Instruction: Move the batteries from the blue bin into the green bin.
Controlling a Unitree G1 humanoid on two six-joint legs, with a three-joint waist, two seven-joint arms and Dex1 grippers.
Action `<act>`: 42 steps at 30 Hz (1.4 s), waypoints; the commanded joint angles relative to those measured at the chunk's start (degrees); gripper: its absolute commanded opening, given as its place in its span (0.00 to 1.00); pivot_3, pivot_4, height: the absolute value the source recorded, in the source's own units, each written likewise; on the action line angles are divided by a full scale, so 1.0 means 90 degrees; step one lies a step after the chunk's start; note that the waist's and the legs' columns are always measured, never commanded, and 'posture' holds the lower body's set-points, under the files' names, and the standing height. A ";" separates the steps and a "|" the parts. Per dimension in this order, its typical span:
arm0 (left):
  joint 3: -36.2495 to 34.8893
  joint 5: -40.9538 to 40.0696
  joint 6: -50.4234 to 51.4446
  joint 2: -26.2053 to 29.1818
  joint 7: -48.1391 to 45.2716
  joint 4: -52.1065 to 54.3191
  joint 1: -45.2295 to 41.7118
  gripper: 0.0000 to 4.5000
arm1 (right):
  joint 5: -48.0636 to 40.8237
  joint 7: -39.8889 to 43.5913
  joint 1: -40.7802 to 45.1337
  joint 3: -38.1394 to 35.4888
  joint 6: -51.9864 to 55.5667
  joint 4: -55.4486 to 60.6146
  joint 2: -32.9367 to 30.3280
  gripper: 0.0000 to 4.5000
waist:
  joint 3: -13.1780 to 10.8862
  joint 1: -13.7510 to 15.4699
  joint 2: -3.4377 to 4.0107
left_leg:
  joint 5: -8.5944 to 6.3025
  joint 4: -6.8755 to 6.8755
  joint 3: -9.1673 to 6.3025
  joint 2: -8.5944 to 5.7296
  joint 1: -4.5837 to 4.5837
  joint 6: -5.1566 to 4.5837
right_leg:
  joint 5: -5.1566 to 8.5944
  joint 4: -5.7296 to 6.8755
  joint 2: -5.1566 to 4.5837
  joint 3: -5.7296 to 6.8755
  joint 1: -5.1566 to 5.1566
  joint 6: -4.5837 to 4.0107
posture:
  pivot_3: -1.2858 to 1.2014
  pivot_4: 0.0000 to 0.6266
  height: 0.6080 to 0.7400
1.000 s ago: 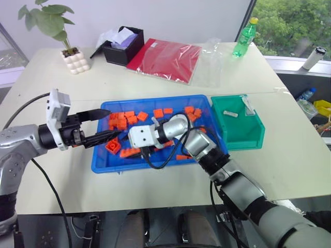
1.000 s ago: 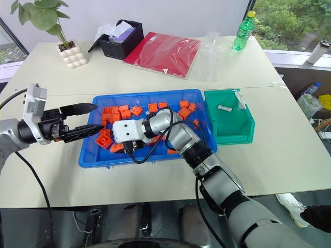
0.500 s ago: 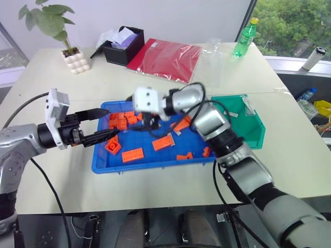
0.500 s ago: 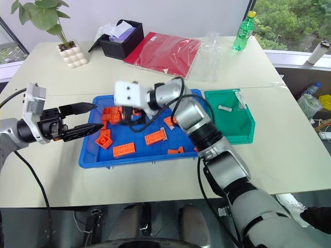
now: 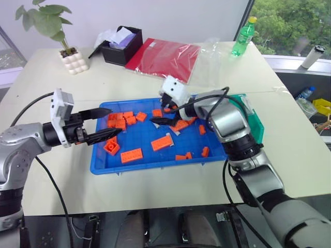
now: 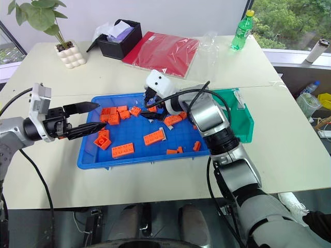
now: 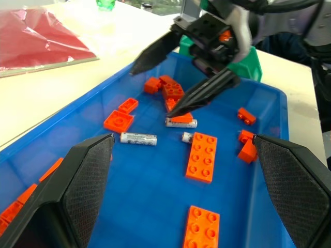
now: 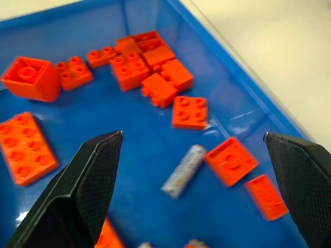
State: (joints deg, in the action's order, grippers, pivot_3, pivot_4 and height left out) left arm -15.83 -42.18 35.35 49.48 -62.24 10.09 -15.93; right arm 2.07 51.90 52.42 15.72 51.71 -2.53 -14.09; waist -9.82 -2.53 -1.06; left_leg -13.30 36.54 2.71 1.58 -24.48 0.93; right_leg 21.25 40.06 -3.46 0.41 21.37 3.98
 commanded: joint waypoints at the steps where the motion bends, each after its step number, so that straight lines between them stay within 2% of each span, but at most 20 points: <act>1: 0.0076 0.0351 -0.0393 0.0063 -0.0046 -0.0064 -0.0079 1.00 | -0.0230 -0.0323 -0.0145 0.0060 0.0620 0.0657 0.0141 0.99 | 0.0000 0.0002 0.0000 | 0.0000 0.0000 0.0000 -0.0001 0.0000 0.0000 | 0.0000 -0.0002 0.0000 0.0000 -0.0001 0.0000 | 0.52 0.24 1.00; 6: 0.0124 0.0492 -0.0528 0.0057 -0.0134 -0.0201 -0.0127 1.00 | -0.0375 -0.0838 -0.0342 0.0156 0.1004 0.0806 0.0450 0.99 | 0.0000 0.0000 0.0000 | 0.0000 -0.0002 0.0000 -0.0001 0.0000 -0.0001 | 0.0000 -0.0003 0.0000 0.0000 0.0000 0.0000 | 0.52 0.24 1.00; 15: 0.0057 0.0436 -0.0472 -0.0034 -0.0113 -0.0116 -0.0107 1.00 | -0.0459 -0.1592 -0.0284 0.0221 0.0588 -0.0159 0.0966 0.99 | 0.0000 0.0000 0.0000 | 0.0000 -0.0002 0.0000 -0.0003 0.0000 -0.0001 | 0.0000 -0.0003 -0.0001 0.0000 0.0000 0.0000 | 0.52 0.24 1.00; 27: -0.0122 0.0339 -0.0441 -0.0031 0.0000 0.0087 0.0064 1.00 | -0.0500 -0.1982 -0.0012 -0.0097 -0.0010 -0.1579 0.1020 0.99 | 0.0000 -0.0005 0.0000 | 0.0000 -0.0003 0.0000 -0.0002 0.0001 0.0000 | 0.0000 -0.0003 -0.0001 0.0000 0.0000 0.0000 | 0.52 0.24 1.00; 35: -0.0145 0.0323 -0.0466 -0.0053 0.0054 0.0114 0.0089 1.00 | -0.0539 -0.2036 -0.0139 0.0019 -0.0057 -0.1598 0.1024 0.99 | 0.0000 -0.0004 0.0000 | 0.0000 -0.0004 0.0000 -0.0002 0.0001 -0.0001 | 0.0000 -0.0003 0.0000 0.0000 0.0000 0.0000 | 0.52 0.24 1.00; 36: -0.0142 0.0326 -0.0468 -0.0056 0.0055 0.0106 0.0081 1.00 | -0.0530 -0.2038 -0.0161 0.0049 -0.0086 -0.1617 0.1030 0.88 | 0.0000 -0.0004 0.0000 | 0.0000 -0.0004 0.0000 -0.0002 0.0001 -0.0001 | 0.0000 -0.0003 0.0000 0.0000 0.0000 0.0000 | 0.52 0.24 1.00; 37: -0.0138 0.0328 -0.0470 -0.0060 0.0058 0.0104 0.0076 1.00 | -0.0524 -0.2049 -0.0179 0.0067 -0.0111 -0.1645 0.1042 0.81 | 0.0000 -0.0004 0.0000 | 0.0000 -0.0004 0.0000 -0.0002 0.0001 0.0000 | 0.0000 -0.0003 0.0000 0.0000 0.0000 0.0000 | 0.52 0.24 1.00; 42: -0.0132 0.0326 -0.0470 -0.0054 0.0049 0.0086 0.0045 1.00 | -0.0512 -0.2088 -0.0224 0.0138 -0.0199 -0.1730 0.1081 0.24 | 0.0000 -0.0005 0.0000 | 0.0000 -0.0006 0.0001 -0.0002 0.0001 -0.0001 | 0.0000 -0.0004 0.0000 0.0000 0.0000 0.0000 | 0.52 0.24 1.00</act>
State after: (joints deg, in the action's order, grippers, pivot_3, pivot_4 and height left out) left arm -14.91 -38.25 31.94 48.80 -61.78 9.63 -15.23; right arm -2.46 33.23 50.15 16.65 50.89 -18.61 -4.88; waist -9.82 -2.57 -1.06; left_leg -13.30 36.49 2.72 1.56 -24.47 0.93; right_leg 21.25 40.03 -3.46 0.41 21.38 3.98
